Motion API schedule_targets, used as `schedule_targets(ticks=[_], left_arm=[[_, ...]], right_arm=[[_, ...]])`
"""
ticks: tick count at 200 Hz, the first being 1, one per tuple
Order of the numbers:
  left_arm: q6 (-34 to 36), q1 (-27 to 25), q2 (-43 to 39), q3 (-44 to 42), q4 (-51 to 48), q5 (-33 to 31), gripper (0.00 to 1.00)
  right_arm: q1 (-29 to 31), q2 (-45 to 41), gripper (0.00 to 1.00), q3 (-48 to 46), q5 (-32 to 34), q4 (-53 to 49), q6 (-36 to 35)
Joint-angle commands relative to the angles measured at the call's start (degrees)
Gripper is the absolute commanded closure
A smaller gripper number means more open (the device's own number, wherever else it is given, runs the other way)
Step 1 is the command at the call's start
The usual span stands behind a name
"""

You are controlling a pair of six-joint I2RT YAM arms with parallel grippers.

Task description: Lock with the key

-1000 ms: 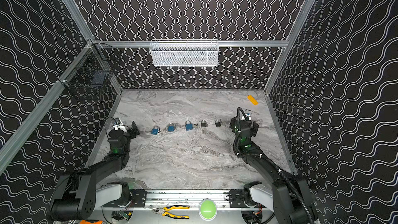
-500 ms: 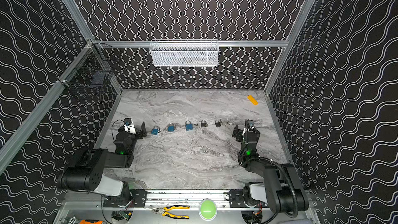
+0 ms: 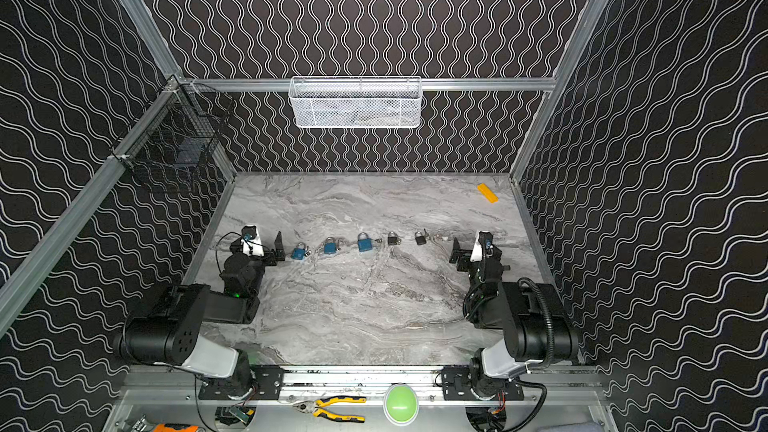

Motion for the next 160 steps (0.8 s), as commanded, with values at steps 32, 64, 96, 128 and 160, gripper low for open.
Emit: schedule_targets(ticks=[32,64,96,128,160], left_arm=[[-0.8,-0.2,-0.3,5.1,-7.1,-4.2,0.01],[0.0,-1.4,-0.1,6.9,-10.0,-6.3,0.01],[-0.1,-1.5,-0.2,6.8,-10.1,-6.4,0.01],[-0.1,-1.5,-0.3,6.8,-10.2,-6.4,0.01],[0.0,-1.5,-0.3,6.8,-10.1,-6.3,0.01]], right_arm=[[-0.5,0.3,0.00,2.8,2.7,-4.6,1.7],[-0.5,0.2,0.00,2.8,2.7,-4.8,1.7],[-0.5,0.3,0.00,2.6,3.1,-4.4,1.5],[-0.6,0.5,0.00,3.3,2.6,-5.6,1.7],[-0.9,0.3,0.00,3.3,2.3,-5.8,1.5]])
